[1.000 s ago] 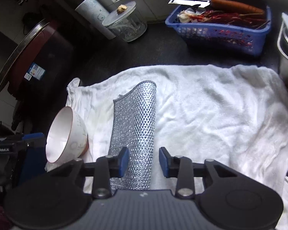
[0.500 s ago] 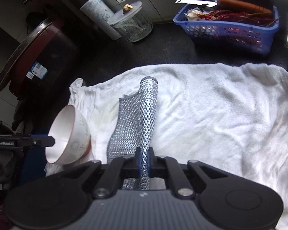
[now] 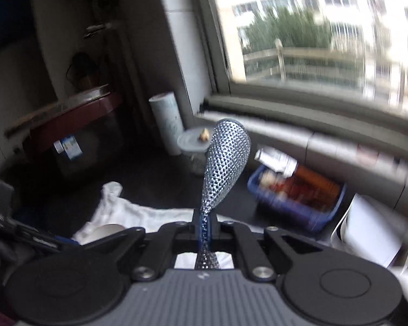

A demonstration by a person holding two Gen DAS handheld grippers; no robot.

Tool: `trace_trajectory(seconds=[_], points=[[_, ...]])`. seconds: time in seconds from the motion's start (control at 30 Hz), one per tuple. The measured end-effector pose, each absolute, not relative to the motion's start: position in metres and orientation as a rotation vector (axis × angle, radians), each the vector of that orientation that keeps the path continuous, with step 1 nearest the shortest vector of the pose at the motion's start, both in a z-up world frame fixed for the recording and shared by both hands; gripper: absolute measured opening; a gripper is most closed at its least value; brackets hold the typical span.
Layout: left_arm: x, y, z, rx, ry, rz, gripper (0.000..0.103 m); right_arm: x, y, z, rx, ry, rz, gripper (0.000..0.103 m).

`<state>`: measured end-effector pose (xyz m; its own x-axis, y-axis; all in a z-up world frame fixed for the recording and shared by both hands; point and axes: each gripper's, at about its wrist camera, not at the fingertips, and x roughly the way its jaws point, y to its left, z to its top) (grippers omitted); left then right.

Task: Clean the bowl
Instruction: 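Lift the mesh pad with the right gripper while the left gripper grasps the bowl rim, then bring the mesh pad into the bowl held by the left gripper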

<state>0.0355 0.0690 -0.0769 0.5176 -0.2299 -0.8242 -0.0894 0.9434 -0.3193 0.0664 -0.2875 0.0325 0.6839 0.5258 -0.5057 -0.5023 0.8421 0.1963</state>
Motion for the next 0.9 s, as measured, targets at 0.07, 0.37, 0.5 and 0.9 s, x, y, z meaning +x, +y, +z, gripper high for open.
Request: trace_trajectory(seconds=[0.07,0.37,0.5,0.9], points=[[0.041,0.072,-0.083,-0.363,1.07,-0.07,0.079,0.066,-0.276,0.038,0.001,0.557,0.591,0.003],[0.045,0.069,-0.09,-0.397,1.107,-0.106,0.017,0.061,-0.219,0.034,-0.118,0.539,0.642,0.003],[0.044,0.065,-0.085,-0.428,1.119,-0.096,0.017,0.054,-0.191,0.034,-0.217,0.52,0.69,0.003],[0.038,0.057,-0.079,-0.399,1.13,-0.103,0.017,0.037,-0.099,-0.038,-0.597,0.656,0.862,0.004]])
